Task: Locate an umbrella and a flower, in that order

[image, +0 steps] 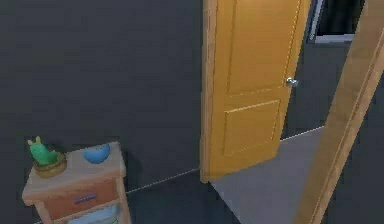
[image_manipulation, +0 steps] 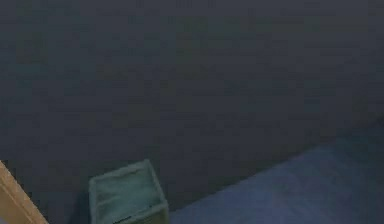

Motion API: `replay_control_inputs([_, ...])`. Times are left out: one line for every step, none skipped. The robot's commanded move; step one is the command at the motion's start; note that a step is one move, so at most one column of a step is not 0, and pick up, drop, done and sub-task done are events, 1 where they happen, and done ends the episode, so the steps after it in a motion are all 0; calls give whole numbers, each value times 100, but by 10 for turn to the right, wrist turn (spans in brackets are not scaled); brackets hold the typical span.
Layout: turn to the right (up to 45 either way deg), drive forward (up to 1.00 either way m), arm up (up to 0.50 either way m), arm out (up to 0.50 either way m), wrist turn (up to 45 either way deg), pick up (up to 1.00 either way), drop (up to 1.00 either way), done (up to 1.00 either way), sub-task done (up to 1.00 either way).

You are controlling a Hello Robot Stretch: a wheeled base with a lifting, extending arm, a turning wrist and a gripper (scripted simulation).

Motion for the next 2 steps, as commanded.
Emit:
replay_control_inputs([0, 30, 0, 0, 0, 0, 0, 0, 0])
replay_control_inputs([180, 0, 0, 0, 0, 0, 0, 0, 0])
